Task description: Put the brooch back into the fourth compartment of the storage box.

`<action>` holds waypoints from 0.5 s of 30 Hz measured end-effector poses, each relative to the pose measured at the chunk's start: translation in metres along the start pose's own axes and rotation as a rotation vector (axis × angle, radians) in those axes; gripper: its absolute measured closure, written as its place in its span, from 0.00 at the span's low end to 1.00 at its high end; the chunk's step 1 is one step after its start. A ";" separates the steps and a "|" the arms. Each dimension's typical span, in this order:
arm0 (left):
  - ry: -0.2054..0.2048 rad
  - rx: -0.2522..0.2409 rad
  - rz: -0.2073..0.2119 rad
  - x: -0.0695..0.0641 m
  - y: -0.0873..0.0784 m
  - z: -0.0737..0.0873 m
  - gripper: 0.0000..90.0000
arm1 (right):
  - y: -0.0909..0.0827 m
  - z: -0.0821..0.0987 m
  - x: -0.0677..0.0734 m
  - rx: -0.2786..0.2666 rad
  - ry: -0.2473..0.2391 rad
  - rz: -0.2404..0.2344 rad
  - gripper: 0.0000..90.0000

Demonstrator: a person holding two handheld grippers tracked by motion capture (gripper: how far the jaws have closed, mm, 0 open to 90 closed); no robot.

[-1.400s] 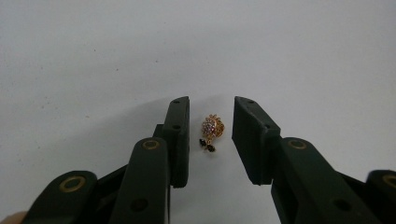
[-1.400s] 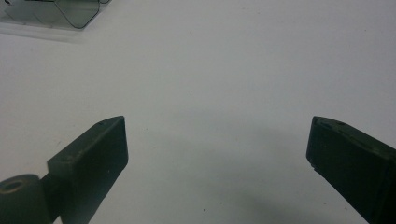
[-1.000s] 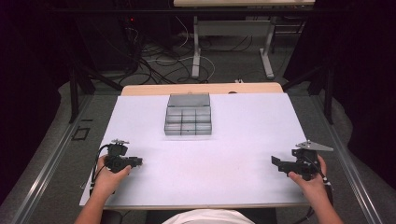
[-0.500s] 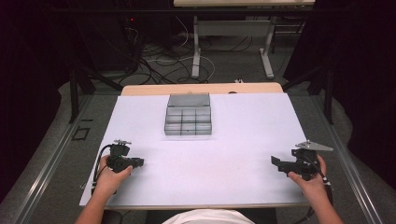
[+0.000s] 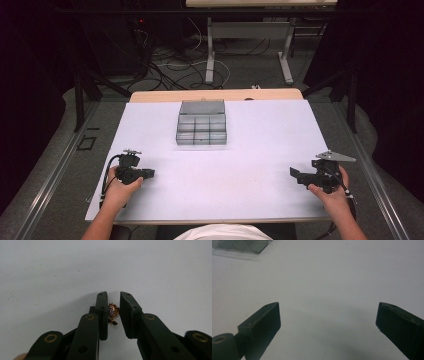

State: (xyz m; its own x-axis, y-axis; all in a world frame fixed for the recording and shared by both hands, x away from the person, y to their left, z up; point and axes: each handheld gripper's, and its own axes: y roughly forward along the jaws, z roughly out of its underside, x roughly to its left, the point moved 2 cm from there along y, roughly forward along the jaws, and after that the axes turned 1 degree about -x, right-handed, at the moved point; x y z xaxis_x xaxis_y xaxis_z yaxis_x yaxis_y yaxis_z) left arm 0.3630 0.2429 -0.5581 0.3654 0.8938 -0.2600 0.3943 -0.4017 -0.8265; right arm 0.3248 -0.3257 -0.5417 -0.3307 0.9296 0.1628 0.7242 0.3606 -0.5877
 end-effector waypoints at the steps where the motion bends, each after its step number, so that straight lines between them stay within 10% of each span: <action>1: 0.000 0.000 0.000 0.000 0.000 0.000 0.86 | 0.000 0.000 0.000 -0.004 -0.003 0.001 0.06; 15: -0.006 0.004 0.005 0.001 0.000 -0.001 0.89 | 0.001 0.000 -0.001 -0.003 -0.004 -0.002 0.06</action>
State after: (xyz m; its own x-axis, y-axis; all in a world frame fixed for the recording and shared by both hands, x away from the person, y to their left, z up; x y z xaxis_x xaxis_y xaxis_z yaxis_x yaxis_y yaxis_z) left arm 0.3643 0.2437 -0.5577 0.3624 0.8929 -0.2671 0.3887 -0.4052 -0.8274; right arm 0.3255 -0.3262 -0.5422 -0.3341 0.9287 0.1608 0.7253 0.3623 -0.5855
